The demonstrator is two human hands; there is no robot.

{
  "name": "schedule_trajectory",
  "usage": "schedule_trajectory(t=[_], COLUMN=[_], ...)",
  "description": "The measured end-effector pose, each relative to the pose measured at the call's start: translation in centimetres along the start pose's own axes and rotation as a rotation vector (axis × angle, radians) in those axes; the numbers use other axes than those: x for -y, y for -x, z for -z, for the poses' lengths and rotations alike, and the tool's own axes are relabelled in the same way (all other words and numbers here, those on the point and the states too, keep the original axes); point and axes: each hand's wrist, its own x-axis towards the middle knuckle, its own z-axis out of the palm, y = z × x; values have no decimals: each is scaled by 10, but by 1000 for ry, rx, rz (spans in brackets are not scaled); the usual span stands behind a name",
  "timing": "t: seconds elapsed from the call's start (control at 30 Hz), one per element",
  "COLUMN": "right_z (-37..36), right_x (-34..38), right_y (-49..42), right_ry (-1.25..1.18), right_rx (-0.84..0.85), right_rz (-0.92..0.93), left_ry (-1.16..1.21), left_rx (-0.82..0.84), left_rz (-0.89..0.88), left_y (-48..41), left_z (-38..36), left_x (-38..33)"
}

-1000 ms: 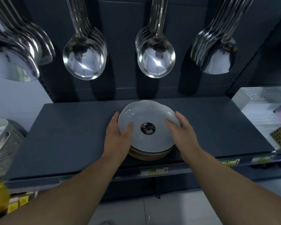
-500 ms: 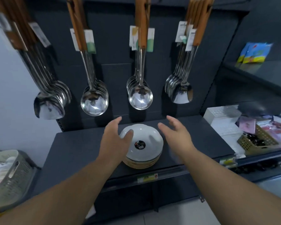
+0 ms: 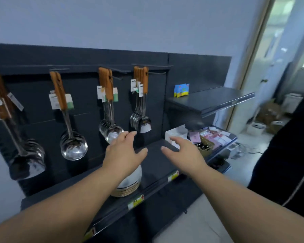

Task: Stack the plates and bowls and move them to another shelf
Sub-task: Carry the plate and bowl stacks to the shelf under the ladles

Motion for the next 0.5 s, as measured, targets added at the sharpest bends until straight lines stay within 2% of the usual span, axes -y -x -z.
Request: schedule_trajectory(t=[0.27,0.5], right_z=[120,241], right_x=[-46,-128], right_y=[94,215], right_ry=[208,318], right_rx=[-236,-459], right_rz=[-180,-370], left_ry=[-4,81], left_rx=[100,178], left_rz=[-284,-553], left_y=[42,121], left_z=[-15,-66], left_x=[-125,-279])
